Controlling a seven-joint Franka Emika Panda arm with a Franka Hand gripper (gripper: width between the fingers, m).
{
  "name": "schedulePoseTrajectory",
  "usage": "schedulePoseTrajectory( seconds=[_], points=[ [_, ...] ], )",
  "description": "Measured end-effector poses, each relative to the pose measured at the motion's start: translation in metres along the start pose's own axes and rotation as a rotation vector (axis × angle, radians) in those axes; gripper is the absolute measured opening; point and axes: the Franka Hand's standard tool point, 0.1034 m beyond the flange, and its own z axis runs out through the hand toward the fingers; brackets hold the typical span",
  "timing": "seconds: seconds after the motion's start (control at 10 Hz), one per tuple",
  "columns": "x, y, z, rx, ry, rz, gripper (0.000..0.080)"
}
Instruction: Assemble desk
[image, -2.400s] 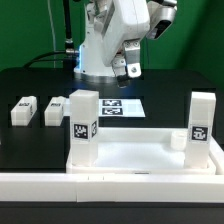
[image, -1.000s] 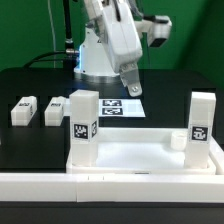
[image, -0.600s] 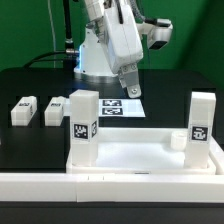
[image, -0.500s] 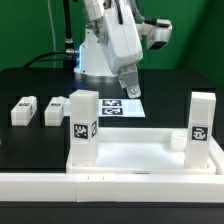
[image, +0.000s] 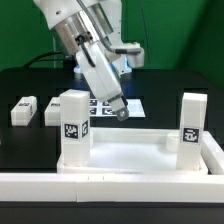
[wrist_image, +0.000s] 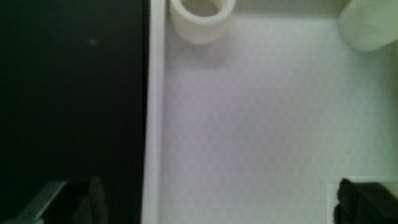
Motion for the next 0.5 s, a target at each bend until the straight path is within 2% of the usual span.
schedulePoseTrajectory(
  seconds=[0.1,0.2,0.3,0.5],
  points=[
    [0.002,0.003,0.003,-0.031,0.018,-0.042,0.0649],
    [0.008,0.003,0.004,-0.012,0.060,-0.047,0.0649],
    [0.012,0.005,0.005,0.013,0.116,-0.052,0.0649],
    [0.020,0.006,0.004,0.108,0.195,-0.036,0.0649]
  ],
)
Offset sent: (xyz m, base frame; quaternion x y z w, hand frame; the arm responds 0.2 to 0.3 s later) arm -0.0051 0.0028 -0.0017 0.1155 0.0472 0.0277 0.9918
